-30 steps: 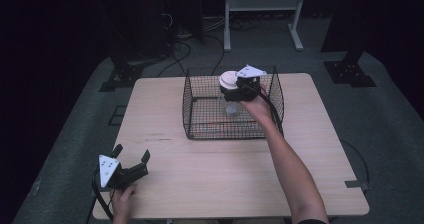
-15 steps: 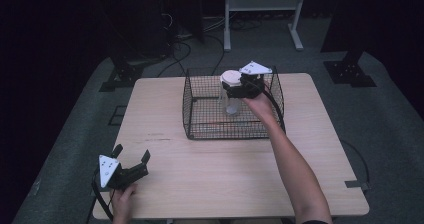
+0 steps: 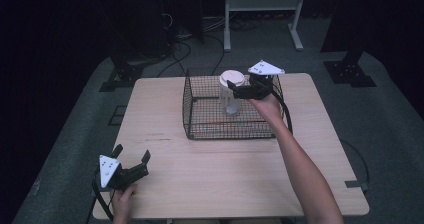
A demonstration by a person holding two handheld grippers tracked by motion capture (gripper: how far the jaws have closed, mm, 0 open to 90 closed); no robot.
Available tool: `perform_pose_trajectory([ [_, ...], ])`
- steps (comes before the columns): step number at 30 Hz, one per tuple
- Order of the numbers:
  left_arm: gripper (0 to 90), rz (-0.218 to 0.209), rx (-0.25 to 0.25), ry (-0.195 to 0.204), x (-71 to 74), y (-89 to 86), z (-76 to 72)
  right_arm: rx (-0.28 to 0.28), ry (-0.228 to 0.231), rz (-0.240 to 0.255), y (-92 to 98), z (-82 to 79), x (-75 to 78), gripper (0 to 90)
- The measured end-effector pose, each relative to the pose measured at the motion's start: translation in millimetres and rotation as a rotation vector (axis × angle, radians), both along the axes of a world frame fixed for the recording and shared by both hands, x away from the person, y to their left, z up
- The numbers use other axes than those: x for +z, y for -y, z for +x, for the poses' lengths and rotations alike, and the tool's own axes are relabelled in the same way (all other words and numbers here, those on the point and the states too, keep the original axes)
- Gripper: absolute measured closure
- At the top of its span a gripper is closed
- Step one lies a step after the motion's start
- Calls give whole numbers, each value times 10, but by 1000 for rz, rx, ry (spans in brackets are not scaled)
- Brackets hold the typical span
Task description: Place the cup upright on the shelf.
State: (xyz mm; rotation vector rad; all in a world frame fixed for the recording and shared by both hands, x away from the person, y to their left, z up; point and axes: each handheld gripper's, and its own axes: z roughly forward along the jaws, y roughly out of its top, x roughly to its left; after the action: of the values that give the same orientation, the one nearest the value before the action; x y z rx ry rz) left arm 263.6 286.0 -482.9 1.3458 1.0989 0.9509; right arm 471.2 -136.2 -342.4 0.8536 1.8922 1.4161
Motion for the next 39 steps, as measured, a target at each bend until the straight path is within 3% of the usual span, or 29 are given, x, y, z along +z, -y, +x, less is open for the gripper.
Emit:
perform_pose_trajectory([
  [14,0,2,1,0,0,6,-3,31,46,7,193,-308,244,26],
  [39,0,12,4,-1,0,16,1,19,15,17,650,-656,81,26],
])
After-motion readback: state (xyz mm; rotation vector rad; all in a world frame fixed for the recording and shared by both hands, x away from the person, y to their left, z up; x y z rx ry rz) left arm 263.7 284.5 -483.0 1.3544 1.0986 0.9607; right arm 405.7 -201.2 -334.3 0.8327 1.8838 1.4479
